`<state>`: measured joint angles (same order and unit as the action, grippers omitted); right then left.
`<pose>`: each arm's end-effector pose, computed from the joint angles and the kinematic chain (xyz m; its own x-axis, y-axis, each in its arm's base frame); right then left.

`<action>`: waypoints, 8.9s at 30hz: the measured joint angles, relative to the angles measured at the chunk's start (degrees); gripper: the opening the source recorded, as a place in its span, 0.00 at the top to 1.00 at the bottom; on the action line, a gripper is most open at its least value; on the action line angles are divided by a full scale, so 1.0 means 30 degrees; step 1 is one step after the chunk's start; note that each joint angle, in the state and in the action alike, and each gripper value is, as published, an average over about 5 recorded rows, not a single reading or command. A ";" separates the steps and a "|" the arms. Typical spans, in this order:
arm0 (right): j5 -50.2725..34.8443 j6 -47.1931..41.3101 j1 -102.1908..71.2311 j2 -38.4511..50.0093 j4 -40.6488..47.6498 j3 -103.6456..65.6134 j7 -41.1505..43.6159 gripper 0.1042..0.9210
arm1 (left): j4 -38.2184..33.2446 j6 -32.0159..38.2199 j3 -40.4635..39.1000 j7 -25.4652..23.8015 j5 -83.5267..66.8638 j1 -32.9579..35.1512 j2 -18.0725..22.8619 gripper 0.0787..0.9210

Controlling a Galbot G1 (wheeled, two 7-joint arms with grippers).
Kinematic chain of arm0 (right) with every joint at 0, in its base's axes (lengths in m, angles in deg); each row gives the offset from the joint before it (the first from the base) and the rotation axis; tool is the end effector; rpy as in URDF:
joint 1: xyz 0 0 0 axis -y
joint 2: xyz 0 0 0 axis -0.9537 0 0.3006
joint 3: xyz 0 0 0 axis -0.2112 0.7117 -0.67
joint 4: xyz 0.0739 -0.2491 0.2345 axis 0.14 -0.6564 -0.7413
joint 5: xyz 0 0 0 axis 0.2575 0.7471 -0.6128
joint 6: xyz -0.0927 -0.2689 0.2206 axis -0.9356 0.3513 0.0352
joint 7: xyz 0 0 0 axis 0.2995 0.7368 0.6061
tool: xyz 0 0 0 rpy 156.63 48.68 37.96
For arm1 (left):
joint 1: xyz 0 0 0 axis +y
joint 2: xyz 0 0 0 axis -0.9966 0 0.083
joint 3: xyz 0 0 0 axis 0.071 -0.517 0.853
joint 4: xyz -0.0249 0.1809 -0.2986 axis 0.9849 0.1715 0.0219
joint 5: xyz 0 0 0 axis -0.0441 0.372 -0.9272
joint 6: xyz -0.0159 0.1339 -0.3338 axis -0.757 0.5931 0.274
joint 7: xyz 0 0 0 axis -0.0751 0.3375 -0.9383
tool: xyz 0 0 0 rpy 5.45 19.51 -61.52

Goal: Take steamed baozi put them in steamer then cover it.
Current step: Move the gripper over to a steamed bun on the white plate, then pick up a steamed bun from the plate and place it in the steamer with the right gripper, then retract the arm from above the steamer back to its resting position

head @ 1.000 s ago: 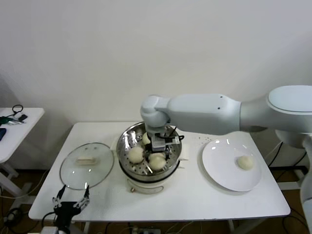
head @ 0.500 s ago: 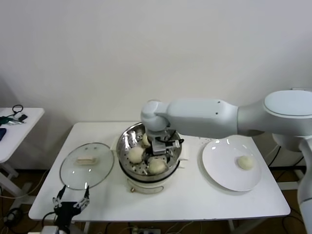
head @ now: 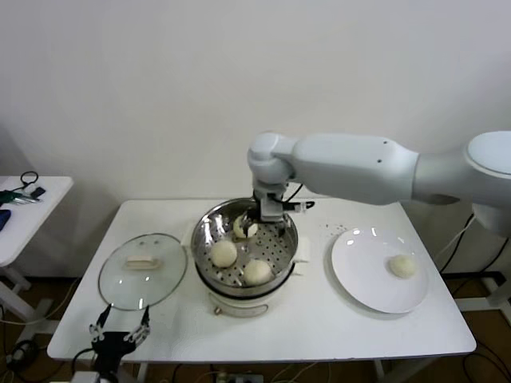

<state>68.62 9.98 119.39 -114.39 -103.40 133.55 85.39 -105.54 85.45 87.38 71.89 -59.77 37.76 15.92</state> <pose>0.5380 0.1512 -0.0242 -0.1659 -0.0687 0.9837 -0.1554 -0.9833 -0.0949 0.1176 0.1008 -0.3487 -0.9495 -0.1068 0.2950 -0.0591 0.9843 0.1661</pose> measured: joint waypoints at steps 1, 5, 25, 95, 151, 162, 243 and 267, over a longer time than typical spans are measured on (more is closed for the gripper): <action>-0.0414 -0.0557 0.0265 0.0308 0.0001 0.0257 -0.0063 0.12 | -0.0028 0.0011 -0.0031 0.0002 0.0040 0.0024 0.0000 0.12; -0.2460 -0.3185 0.1009 0.1775 -0.0110 0.1105 -0.0199 0.12 | -0.0090 0.0090 -0.0121 -0.0013 0.0179 0.0055 0.0017 0.12; -0.5750 -1.0711 -0.3253 1.0293 0.1046 -0.1587 -0.0376 0.12 | -0.0725 0.0317 0.0080 0.0111 0.0482 0.0499 0.0408 0.12; 0.1985 -0.9000 -1.2715 0.8285 1.0826 -1.0657 0.0810 0.26 | -0.0068 0.0056 -0.0135 0.0219 0.1568 0.0449 0.1485 0.12; -1.8586 -1.4920 0.2049 -0.2508 0.3442 0.6510 -0.3572 0.25 | -0.0366 0.0665 -0.2234 0.0029 0.0617 -0.0228 0.1518 0.12; -1.8317 -1.4966 0.0885 -0.3078 0.3753 0.7062 -0.3793 0.24 | -0.0223 0.0408 -0.1904 0.0036 0.0418 -0.0814 0.1141 0.12; -1.1326 -0.7816 -1.8919 1.0761 -0.3157 -1.9316 -1.6958 0.12 | -0.1580 -0.0969 -0.0362 0.0396 0.5104 -0.1587 0.1483 0.12; -0.8270 -0.9225 -3.4829 0.5633 -0.7492 -3.5415 -1.7947 0.12 | -0.1901 -0.1931 0.0303 -0.0846 1.9513 -0.1989 0.0214 0.12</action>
<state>43.81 -17.69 14.90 -97.49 -125.87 27.31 31.55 -111.24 79.66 88.29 69.35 -1.23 31.79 16.56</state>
